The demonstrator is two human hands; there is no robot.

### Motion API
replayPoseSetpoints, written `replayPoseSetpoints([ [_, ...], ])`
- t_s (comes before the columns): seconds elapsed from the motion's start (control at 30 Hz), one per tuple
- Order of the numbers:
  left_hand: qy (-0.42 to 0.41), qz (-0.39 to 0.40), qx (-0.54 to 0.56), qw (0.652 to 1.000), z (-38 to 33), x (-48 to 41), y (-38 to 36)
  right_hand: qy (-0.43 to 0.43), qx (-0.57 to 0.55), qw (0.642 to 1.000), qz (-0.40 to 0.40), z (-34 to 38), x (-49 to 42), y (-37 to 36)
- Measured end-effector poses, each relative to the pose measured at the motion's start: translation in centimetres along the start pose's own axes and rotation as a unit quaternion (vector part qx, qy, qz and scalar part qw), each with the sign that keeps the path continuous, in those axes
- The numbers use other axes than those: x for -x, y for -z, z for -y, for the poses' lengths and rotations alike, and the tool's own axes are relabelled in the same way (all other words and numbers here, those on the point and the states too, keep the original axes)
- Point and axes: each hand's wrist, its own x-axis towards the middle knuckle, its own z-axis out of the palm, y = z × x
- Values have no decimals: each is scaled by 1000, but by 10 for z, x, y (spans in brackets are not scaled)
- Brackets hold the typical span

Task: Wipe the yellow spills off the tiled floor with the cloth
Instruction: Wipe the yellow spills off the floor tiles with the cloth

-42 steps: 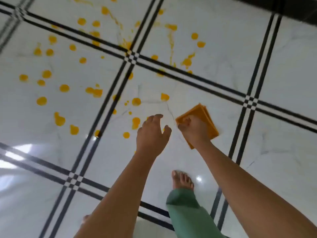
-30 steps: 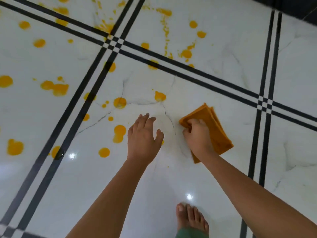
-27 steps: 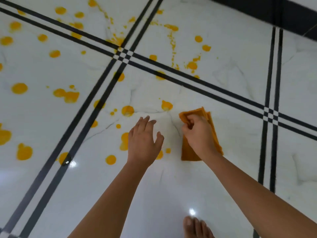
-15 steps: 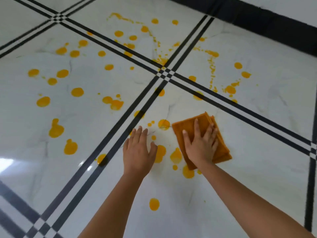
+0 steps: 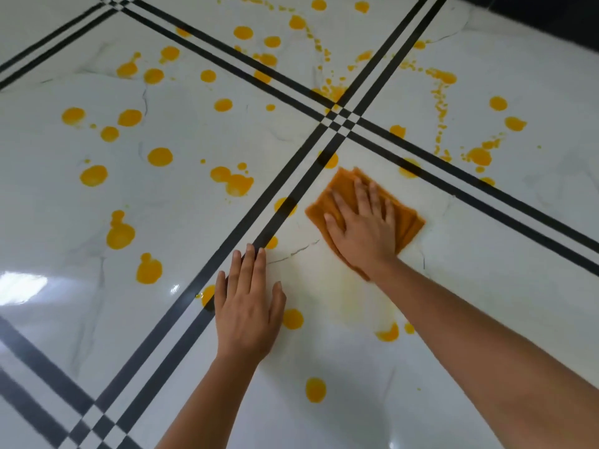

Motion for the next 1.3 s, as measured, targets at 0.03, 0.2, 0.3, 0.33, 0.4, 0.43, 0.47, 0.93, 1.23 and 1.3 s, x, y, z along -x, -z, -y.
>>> replayPoseSetpoints([
  [0.03,1,3,1,1000,2,4,-1,-9,2,1000,9,15,-7,-2],
  [0.2,29,-2,-10,1000,17,25,3,281,34,959,12,21,92,-20],
  [0.3,63,-14,-10,998,31,38,3,216,45,975,-23,5,55,-14],
  [0.33,73,-14,-9,997,35,43,2,139,30,990,-25,15,34,-10],
  [0.4,88,-20,-10,996,41,47,2,66,20,997,-14,46,20,-11],
  [0.43,94,-21,-11,995,43,49,2,101,14,995,-21,59,30,-16],
  [0.47,102,-27,-12,994,46,51,2,183,18,983,-18,66,47,-22],
  [0.93,166,-29,-33,985,87,71,11,425,39,904,35,110,83,-36],
  [1.23,147,-3,-47,988,95,85,15,466,47,882,42,118,89,-38],
  [1.3,114,6,-63,992,96,89,15,463,62,884,24,100,57,-34],
])
